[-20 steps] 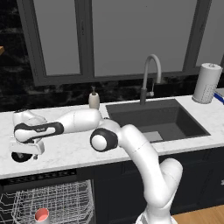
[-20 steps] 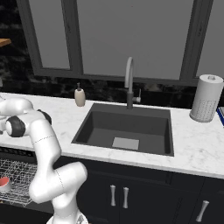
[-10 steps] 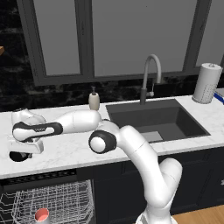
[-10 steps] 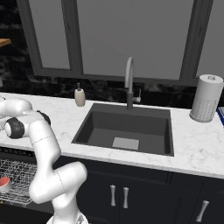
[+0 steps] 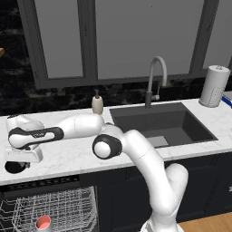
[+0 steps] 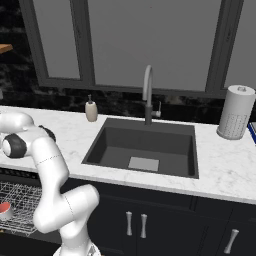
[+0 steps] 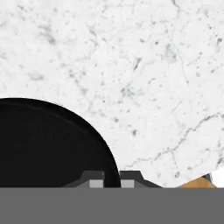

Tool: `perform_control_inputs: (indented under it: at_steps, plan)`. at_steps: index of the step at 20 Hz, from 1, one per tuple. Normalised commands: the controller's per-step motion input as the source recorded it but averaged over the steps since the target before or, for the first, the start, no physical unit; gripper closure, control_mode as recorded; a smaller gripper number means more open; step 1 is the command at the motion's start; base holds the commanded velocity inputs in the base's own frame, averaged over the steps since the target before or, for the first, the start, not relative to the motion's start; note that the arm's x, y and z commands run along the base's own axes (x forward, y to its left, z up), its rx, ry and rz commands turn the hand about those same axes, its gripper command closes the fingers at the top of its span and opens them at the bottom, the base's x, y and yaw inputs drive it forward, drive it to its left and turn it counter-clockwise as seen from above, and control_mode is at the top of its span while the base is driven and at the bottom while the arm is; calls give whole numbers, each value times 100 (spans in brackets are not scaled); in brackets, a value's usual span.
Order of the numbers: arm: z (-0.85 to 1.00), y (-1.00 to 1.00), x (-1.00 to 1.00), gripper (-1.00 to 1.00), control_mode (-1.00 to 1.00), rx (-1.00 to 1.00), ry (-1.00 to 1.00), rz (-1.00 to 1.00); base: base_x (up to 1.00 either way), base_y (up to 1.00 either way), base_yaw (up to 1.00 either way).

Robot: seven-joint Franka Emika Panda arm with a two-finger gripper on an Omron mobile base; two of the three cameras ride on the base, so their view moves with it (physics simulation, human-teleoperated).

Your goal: Pick up the cup and bowl from the counter, place them in the dishwasher, and close the dishwasher door.

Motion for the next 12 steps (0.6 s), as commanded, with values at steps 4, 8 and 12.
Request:
perform_control_inputs:
  at_steps: [4,8,12]
  plan:
    - [0,-44,-100,100,-100,5,-7,-6,0,0,0]
    - [0,-46,-100,100,-100,6,-8,-5,0,0,0]
    - [0,-47,-100,100,-100,7,-14,-5,0,0,0]
